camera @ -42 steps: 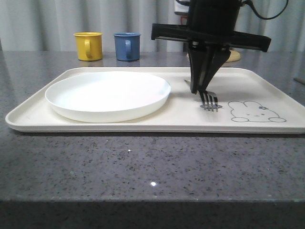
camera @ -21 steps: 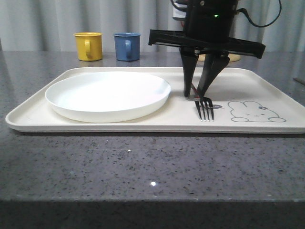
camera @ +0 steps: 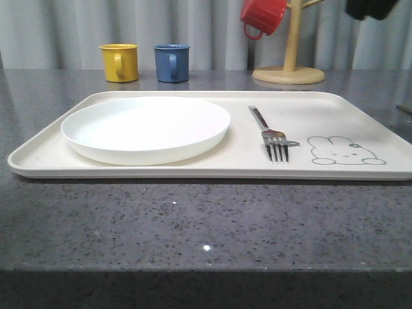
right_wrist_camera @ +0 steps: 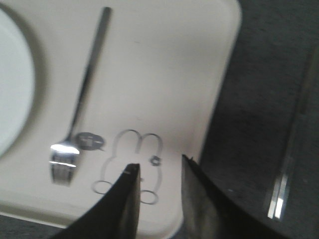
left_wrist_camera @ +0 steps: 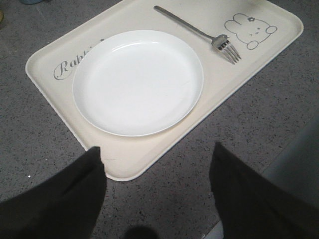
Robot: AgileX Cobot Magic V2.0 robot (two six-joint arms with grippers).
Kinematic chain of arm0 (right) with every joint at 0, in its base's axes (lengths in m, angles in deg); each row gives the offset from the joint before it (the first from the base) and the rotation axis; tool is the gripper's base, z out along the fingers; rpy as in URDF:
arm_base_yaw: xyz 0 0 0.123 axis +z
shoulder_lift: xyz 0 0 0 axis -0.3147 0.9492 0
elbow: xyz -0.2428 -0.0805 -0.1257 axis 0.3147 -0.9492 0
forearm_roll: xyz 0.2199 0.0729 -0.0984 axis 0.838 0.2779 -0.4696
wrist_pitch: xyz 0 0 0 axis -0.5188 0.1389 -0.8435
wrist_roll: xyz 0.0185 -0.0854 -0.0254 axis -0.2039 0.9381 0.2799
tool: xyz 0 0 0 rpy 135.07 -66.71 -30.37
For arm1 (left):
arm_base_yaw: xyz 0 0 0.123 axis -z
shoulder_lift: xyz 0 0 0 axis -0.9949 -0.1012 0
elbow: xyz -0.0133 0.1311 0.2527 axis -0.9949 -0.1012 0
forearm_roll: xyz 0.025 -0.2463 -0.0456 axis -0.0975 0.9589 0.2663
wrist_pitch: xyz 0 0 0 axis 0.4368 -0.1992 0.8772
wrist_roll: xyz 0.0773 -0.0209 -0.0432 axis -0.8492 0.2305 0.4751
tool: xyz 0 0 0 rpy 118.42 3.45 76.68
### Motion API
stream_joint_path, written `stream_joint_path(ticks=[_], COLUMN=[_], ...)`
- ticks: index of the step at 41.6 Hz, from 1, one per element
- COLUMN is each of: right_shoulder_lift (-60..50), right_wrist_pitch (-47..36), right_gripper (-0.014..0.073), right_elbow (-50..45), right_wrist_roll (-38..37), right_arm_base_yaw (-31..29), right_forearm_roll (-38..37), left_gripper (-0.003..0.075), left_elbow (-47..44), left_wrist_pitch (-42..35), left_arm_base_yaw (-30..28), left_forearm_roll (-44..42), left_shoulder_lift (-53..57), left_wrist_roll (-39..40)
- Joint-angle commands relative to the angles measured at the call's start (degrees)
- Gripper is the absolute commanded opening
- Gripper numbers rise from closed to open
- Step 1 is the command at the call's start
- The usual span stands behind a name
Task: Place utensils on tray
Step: 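Open the right gripper and lift it off the fork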
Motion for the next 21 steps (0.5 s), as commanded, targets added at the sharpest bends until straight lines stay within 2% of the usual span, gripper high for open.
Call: stream_joint_path(ticks=[1,6,12,21], right_shoulder_lift=[-4.30,-4.07,-3.29,0.79], right_wrist_pitch=[0.73,0.56,-0.54,-0.54], right_gripper=[0.0244,0.0244,0.0244,0.0244], right_elbow=[-2.69,-6.64,-8.53,-8.67], right_wrist_roll=[5.41,10.33,13.86,19.07], right_arm_base_yaw=[-6.34,-13.61,-19.20,-22.73], right_forearm_roll=[-1.55,-1.28,0.95,3.64], left_gripper=[0.0439,0.0439,0.0439,0.0439], left_elbow=[1.46,1.46,1.46,1.46], left_wrist_pitch=[-3.94,-3.94,-3.94,-3.94], left_arm_base_yaw=[0.44,0.44,0.44,0.44], left_forearm_roll=[0.24,0.24,0.24,0.32], left_shoulder_lift=[0.25,0.25,0.25,0.25], left_wrist_roll=[0.42,0.42,0.42,0.42])
